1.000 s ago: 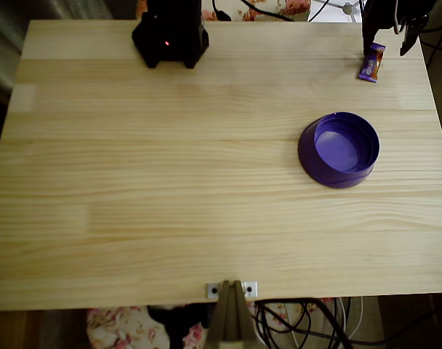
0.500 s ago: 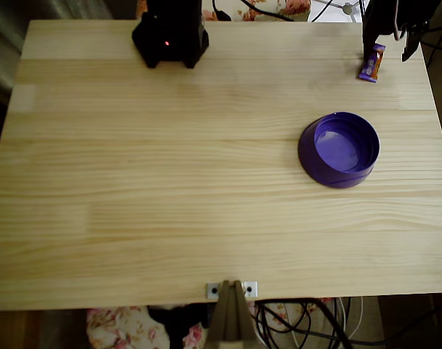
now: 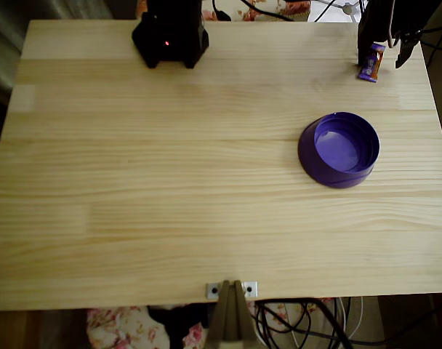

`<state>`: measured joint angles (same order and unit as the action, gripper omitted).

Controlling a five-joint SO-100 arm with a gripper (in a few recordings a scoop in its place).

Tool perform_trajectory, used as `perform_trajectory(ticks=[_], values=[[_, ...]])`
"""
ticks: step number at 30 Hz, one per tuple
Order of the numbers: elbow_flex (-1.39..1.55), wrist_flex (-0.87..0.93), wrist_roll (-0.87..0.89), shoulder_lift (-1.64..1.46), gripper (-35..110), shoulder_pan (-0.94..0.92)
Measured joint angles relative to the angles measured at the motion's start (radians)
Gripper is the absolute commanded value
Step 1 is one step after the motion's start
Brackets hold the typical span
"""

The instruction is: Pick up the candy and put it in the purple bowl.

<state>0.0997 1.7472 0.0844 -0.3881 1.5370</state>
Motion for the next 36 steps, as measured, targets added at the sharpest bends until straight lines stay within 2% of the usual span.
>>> perform_trajectory(ticks=[19,36], values=[[-0.009,0.002,0.015,0.008,9,-0.006],[-0.009,0.002,0.051,0.008,2,-0.023]])
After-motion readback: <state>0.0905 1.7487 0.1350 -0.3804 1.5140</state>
